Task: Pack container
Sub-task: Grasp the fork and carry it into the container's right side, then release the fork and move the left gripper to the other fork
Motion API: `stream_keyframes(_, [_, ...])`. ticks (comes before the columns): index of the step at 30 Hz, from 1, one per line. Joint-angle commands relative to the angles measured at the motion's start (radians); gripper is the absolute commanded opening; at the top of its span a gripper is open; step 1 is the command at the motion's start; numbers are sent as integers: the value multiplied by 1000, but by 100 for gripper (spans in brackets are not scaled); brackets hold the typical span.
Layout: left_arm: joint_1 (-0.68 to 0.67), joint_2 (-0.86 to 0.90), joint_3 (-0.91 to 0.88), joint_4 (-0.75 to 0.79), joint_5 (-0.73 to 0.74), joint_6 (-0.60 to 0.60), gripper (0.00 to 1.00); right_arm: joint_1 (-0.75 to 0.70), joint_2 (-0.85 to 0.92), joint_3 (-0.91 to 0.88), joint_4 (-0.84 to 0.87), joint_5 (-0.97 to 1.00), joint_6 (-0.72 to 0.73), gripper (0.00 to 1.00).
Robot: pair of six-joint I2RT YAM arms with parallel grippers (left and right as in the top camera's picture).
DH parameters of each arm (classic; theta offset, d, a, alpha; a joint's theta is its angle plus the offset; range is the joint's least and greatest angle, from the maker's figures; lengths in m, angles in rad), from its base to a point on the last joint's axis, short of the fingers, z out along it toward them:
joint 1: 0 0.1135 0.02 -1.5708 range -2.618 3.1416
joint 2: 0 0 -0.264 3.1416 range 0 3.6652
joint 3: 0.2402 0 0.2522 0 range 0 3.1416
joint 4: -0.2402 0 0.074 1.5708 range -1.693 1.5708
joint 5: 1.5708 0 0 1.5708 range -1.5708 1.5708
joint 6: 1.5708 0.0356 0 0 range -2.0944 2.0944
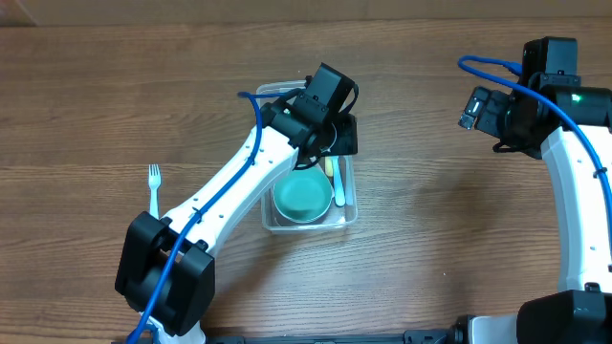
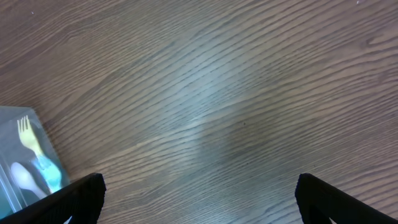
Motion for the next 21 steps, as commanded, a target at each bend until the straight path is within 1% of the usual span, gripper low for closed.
stream_keyframes(1, [43,-39,156,-110,-8,77,65,-1,-6,15,3,3,2,100])
stream_keyframes(5, [126,-114,322,-367,-169,87,68,-1,-6,15,3,3,1,100])
stream_keyframes(6, [190,-162,363,-473,-233,88,73,-1,-6,15,3,3,2,100])
stream_keyframes(7, [227,-187,370,-516,-262,88,76,-1,-6,15,3,3,2,100])
stream_keyframes(8, [306,-229,371,-587,-308,106,89,-1,-6,15,3,3,2,100])
stream_keyframes(9, [362,-247,371,-639,-323,130,94,-1,-6,15,3,3,1,100])
stream_keyframes(10, [408,-255,371,-686,-323,156,96,-1,-6,15,3,3,1,100])
stream_keyframes(12, [523,-257,365,-801,-323,203,97,-1,-6,15,3,3,2,100])
stream_keyframes(14, [624,-254,321,-828,-314,261,99,-1,-6,15,3,3,2,100])
stream_keyframes(15, [661,-254,283,-813,-315,290,99,-1,-6,15,3,3,2,100])
stream_keyframes(16, [693,-254,244,-787,-315,311,97,-1,-6,15,3,3,2,100])
stream_keyframes(18, [732,-252,162,-743,-313,322,95,-1,-6,15,3,3,1,100])
stream_keyframes(21, [759,-252,-5,-642,-312,393,82,-1,-6,15,3,3,1,100])
